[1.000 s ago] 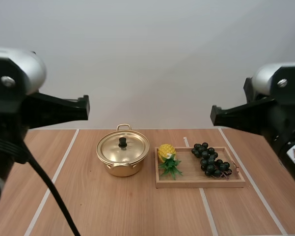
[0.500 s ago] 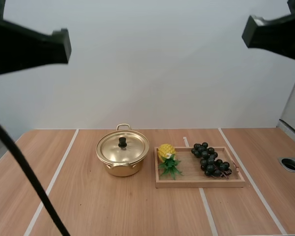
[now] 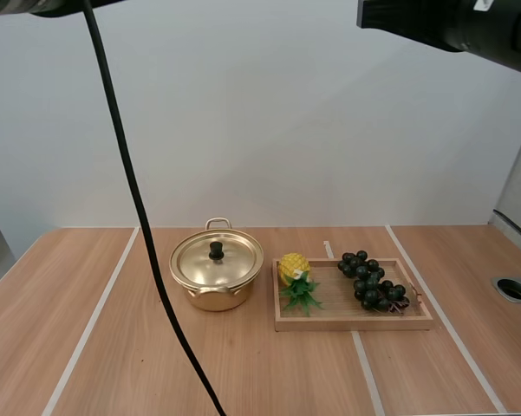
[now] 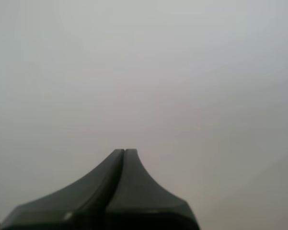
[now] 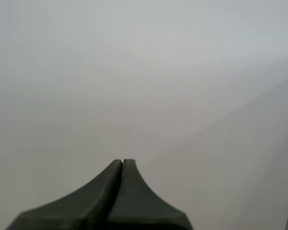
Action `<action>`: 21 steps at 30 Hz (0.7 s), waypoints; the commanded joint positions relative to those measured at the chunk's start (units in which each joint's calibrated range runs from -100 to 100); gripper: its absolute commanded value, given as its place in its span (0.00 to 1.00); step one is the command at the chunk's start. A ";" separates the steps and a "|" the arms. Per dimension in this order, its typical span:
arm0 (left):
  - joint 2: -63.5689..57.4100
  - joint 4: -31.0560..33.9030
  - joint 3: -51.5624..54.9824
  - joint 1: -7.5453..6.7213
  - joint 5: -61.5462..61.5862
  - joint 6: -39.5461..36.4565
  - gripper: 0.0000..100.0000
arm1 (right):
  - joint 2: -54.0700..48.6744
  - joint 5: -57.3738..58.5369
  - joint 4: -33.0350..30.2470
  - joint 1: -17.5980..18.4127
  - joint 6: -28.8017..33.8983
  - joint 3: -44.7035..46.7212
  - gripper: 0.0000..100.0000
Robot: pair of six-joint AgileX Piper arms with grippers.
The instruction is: Open the pot, put the grape inside, and close it
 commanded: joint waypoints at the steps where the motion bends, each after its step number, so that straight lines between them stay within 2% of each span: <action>1: 3.14 -0.94 -2.40 0.07 1.18 0.01 0.00 | 1.33 -0.66 -0.46 -0.48 -0.14 -2.68 0.00; 3: 3.47 -0.94 -3.07 0.07 1.18 -0.36 0.02 | 1.29 -0.66 -0.46 -0.48 -0.14 -3.40 0.00; 5: 3.80 -0.94 -3.20 0.07 -0.40 -1.76 0.09 | 1.29 -0.23 -0.46 -0.48 -0.14 -4.16 0.00; 6: 3.90 -0.94 -3.59 0.07 -0.40 -2.03 0.16 | 1.29 -0.23 -0.46 -0.48 -0.14 -4.35 0.00; 7: 3.90 -0.94 -3.99 0.07 -0.40 -2.03 0.24 | 1.29 0.16 -0.46 -0.48 -0.14 -4.53 0.07; 8: 4.04 -0.94 -4.27 0.07 -0.60 -2.03 0.36 | 1.29 0.58 -0.46 -0.48 -0.14 -4.78 0.20; 9: 4.04 -0.94 -4.52 0.07 -0.60 -2.03 0.51 | 1.29 1.31 -0.46 -0.48 -0.14 -4.91 0.42; 10: 4.04 -0.80 -4.66 0.07 -0.25 -1.39 0.70 | 1.29 1.32 -0.46 -0.48 -0.14 -4.91 0.67; 11: 4.04 -0.80 -4.66 0.07 -0.25 -0.59 0.94 | 1.29 1.46 -0.46 -0.48 -0.41 -4.91 0.93; 12: 4.04 -0.80 -4.66 0.07 -0.08 0.91 1.00 | 1.29 1.88 -0.46 -0.48 -1.00 -4.91 1.00; 16: 4.04 -0.80 -4.66 0.07 1.25 6.86 1.00 | 1.29 2.30 -0.46 -0.48 -3.12 -4.91 1.00; 21: 4.64 -2.63 -4.66 -0.01 4.66 9.34 1.00 | 1.29 3.43 -0.46 -0.48 -3.12 -4.91 1.00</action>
